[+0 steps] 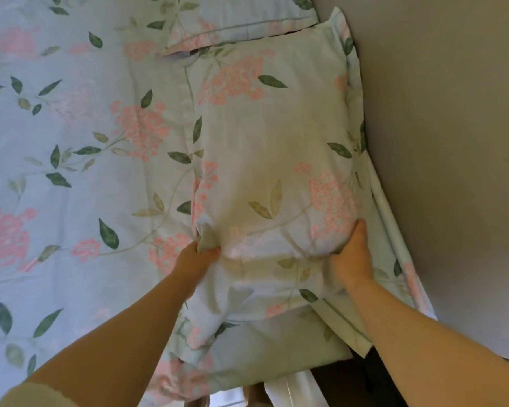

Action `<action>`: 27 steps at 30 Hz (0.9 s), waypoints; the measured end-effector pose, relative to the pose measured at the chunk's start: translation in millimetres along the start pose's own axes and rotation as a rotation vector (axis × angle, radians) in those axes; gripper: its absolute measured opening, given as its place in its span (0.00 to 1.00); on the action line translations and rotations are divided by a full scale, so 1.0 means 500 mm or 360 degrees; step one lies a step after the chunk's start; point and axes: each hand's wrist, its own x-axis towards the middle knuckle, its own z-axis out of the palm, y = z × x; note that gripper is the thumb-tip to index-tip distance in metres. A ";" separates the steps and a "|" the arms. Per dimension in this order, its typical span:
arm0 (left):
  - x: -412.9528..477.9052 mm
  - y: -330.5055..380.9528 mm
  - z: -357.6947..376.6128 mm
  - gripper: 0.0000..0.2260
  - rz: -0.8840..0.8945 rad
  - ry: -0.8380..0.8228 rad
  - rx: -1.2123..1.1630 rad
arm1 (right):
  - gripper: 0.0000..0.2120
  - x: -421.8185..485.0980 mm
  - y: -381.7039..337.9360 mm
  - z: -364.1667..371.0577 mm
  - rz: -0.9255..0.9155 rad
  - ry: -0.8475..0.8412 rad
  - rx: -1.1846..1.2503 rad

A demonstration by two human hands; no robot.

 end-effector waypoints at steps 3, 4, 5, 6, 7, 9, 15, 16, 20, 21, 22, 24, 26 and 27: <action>-0.015 0.007 0.010 0.24 0.0060 0.0006 -0.0055 | 0.29 -0.001 -0.006 -0.035 -0.0125 0.0128 0.0055; -0.020 0.010 0.013 0.25 0.0075 0.0025 -0.0043 | 0.25 -0.005 -0.009 -0.045 -0.0198 0.0191 0.0037; -0.023 0.013 0.015 0.25 0.0102 0.0043 -0.0043 | 0.22 -0.010 -0.012 -0.056 -0.0261 0.0260 0.0018; -0.032 0.018 0.017 0.25 0.0111 0.0040 -0.0042 | 0.21 -0.016 -0.016 -0.070 -0.0311 0.0322 -0.0010; -0.040 0.021 0.020 0.26 0.0124 0.0029 -0.0053 | 0.20 -0.021 -0.020 -0.085 -0.0342 0.0377 -0.0043; -0.054 0.026 0.025 0.29 0.0113 -0.0005 -0.0060 | 0.18 -0.029 -0.026 -0.115 -0.0368 0.0482 -0.0108; -0.071 0.020 0.046 0.36 0.0013 0.0165 0.0758 | 0.24 -0.045 -0.003 -0.112 -0.0102 0.0285 -0.0642; -0.078 0.018 0.048 0.36 0.0011 0.0249 0.0937 | 0.27 -0.054 0.005 -0.103 -0.0046 0.0192 -0.0699; -0.103 0.015 0.061 0.35 0.0233 0.0401 0.1094 | 0.32 -0.094 0.022 -0.067 -0.0023 0.0095 -0.0686; -0.106 0.014 0.065 0.34 0.0318 0.0412 0.1124 | 0.33 -0.102 0.021 -0.062 -0.0024 0.0117 -0.0661; -0.114 0.014 0.069 0.32 0.0386 0.0432 0.1139 | 0.33 -0.110 0.020 -0.057 -0.0022 0.0155 -0.0629; -0.124 0.004 0.072 0.30 0.0432 0.0503 0.1056 | 0.32 -0.127 0.025 -0.050 0.0005 0.0234 -0.0518; -0.128 -0.012 0.074 0.34 0.0353 0.0544 0.0890 | 0.31 -0.137 0.044 -0.039 0.0110 0.0229 -0.0381; -0.124 -0.025 0.075 0.37 0.0251 0.0515 0.0762 | 0.31 -0.141 0.059 -0.030 0.0170 0.0209 -0.0382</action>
